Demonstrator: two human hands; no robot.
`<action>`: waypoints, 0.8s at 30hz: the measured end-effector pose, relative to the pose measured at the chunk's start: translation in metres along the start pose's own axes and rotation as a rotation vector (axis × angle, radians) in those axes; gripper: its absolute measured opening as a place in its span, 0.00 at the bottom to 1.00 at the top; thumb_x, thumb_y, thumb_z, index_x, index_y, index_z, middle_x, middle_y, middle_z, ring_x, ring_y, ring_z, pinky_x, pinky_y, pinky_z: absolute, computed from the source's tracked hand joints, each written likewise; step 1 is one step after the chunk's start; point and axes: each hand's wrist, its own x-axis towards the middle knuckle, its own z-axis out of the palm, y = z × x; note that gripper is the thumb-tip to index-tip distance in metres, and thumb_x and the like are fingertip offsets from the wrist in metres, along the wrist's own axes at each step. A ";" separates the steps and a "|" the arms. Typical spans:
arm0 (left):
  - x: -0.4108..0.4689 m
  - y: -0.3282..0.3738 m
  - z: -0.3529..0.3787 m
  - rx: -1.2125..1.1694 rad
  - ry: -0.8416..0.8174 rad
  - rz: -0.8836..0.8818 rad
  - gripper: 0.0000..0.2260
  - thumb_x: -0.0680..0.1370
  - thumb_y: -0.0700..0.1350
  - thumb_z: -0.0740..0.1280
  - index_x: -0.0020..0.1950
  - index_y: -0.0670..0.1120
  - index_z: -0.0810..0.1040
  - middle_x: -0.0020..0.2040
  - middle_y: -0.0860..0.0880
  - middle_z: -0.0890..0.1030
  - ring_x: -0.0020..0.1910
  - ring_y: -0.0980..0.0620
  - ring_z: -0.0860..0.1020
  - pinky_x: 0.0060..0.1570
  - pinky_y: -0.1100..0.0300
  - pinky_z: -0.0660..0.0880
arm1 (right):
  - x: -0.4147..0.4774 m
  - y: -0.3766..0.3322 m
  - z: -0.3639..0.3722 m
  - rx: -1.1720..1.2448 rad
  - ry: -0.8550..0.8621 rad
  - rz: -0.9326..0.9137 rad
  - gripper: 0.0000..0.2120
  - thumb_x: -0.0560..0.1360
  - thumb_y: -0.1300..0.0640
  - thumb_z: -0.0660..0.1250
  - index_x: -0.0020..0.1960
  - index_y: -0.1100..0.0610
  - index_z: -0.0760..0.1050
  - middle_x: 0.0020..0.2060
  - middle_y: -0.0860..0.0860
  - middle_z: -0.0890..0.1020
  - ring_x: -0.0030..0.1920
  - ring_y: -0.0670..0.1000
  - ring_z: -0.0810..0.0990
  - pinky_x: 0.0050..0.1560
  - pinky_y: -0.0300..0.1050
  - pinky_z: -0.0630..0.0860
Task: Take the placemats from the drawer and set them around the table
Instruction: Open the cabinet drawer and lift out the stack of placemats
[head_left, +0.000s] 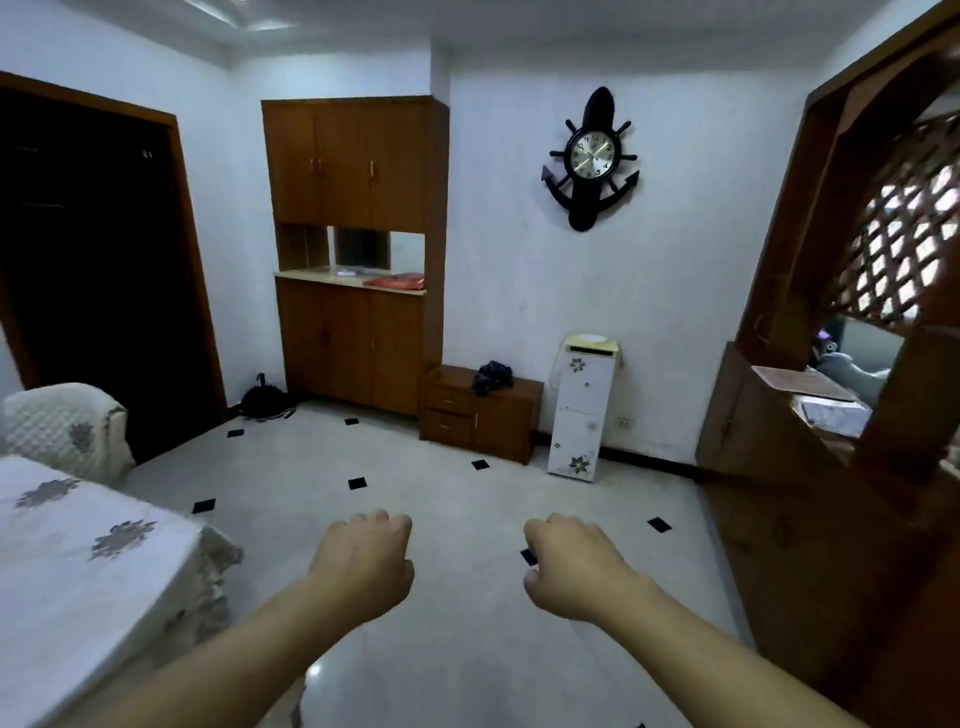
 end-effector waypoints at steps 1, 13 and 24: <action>0.015 -0.009 0.001 -0.006 0.006 0.013 0.07 0.78 0.52 0.59 0.50 0.49 0.69 0.48 0.48 0.76 0.44 0.48 0.72 0.42 0.54 0.66 | 0.015 0.000 0.000 0.010 0.002 0.002 0.05 0.72 0.54 0.61 0.47 0.53 0.70 0.42 0.52 0.71 0.43 0.54 0.70 0.42 0.47 0.65; 0.197 -0.036 0.030 -0.034 0.006 0.065 0.07 0.78 0.51 0.59 0.45 0.49 0.64 0.49 0.47 0.76 0.44 0.46 0.73 0.41 0.54 0.65 | 0.188 0.045 0.010 0.018 0.022 0.023 0.08 0.73 0.51 0.62 0.48 0.54 0.68 0.49 0.55 0.76 0.45 0.57 0.71 0.44 0.48 0.65; 0.425 -0.029 0.056 -0.014 -0.010 -0.038 0.08 0.78 0.51 0.60 0.46 0.48 0.65 0.49 0.47 0.76 0.43 0.47 0.72 0.40 0.55 0.66 | 0.419 0.158 0.016 0.043 0.050 -0.065 0.07 0.74 0.51 0.63 0.47 0.54 0.69 0.43 0.51 0.71 0.43 0.53 0.71 0.43 0.47 0.68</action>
